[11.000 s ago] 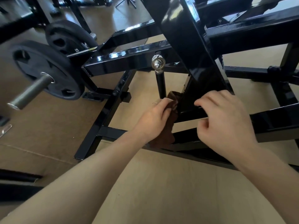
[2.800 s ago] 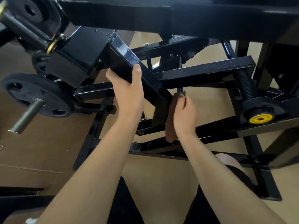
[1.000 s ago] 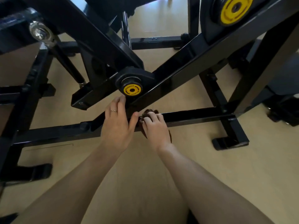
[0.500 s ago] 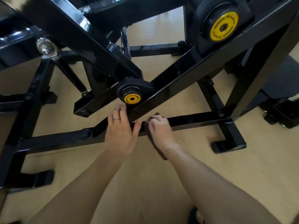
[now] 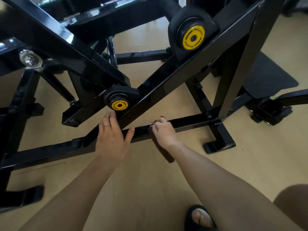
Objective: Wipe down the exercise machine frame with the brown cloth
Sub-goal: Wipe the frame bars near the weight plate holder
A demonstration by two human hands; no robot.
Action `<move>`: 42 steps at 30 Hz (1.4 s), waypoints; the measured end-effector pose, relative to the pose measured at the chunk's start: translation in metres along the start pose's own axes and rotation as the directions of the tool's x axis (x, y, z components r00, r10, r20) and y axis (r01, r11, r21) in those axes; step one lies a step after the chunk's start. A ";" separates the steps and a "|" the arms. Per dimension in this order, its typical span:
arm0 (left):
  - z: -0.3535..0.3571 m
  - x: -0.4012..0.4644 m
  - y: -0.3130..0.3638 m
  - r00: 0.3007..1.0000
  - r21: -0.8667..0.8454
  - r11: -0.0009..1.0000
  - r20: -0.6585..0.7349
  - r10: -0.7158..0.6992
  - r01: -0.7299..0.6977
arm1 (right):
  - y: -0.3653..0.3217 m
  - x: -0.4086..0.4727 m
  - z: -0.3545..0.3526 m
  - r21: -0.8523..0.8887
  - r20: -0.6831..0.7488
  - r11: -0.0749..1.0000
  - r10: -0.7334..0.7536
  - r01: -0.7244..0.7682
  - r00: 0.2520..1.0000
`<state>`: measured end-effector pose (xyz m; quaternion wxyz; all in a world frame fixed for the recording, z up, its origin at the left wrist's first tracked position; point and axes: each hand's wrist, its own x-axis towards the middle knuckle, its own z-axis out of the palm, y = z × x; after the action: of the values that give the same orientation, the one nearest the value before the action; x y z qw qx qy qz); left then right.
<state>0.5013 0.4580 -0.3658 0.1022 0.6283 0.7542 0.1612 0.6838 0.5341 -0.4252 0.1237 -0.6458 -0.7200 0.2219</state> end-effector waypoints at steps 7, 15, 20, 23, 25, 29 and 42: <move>-0.013 0.002 0.000 0.997 -0.054 0.998 0.081 -0.005 0.010 | 0.015 -0.002 -0.008 0.021 -0.016 0.996 0.093 -0.092 0.996; -0.073 0.005 0.027 0.919 -0.014 0.992 0.378 -0.111 0.126 | -0.018 -0.015 -0.051 0.568 0.211 0.601 0.554 -0.562 0.805; -0.146 -0.015 0.069 0.850 0.025 0.978 0.490 -0.193 0.207 | -0.053 -0.070 -0.109 0.686 0.580 0.023 0.585 -0.727 0.567; -0.195 -0.031 0.093 0.807 0.010 0.974 0.558 -0.193 0.226 | -0.078 -0.103 -0.162 0.687 0.676 -0.195 0.523 -0.700 0.519; -0.231 -0.043 0.110 0.781 0.002 0.969 0.592 -0.201 0.248 | -0.097 -0.128 -0.204 0.662 0.726 -0.270 0.463 -0.699 0.509; -0.302 -0.061 0.148 0.729 0.006 0.957 0.647 -0.224 0.289 | -0.134 -0.169 -0.282 0.576 0.816 -0.403 0.326 -0.711 0.477; -0.484 -0.030 0.237 0.934 -0.084 0.985 0.339 -0.115 0.152 | -0.252 -0.179 -0.512 0.575 0.816 -0.205 0.210 -0.792 0.538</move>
<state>0.5505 0.4106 0.1697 0.2728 0.5872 0.7571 0.0864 0.7255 0.4227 0.1607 0.2368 -0.5567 -0.0333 0.7955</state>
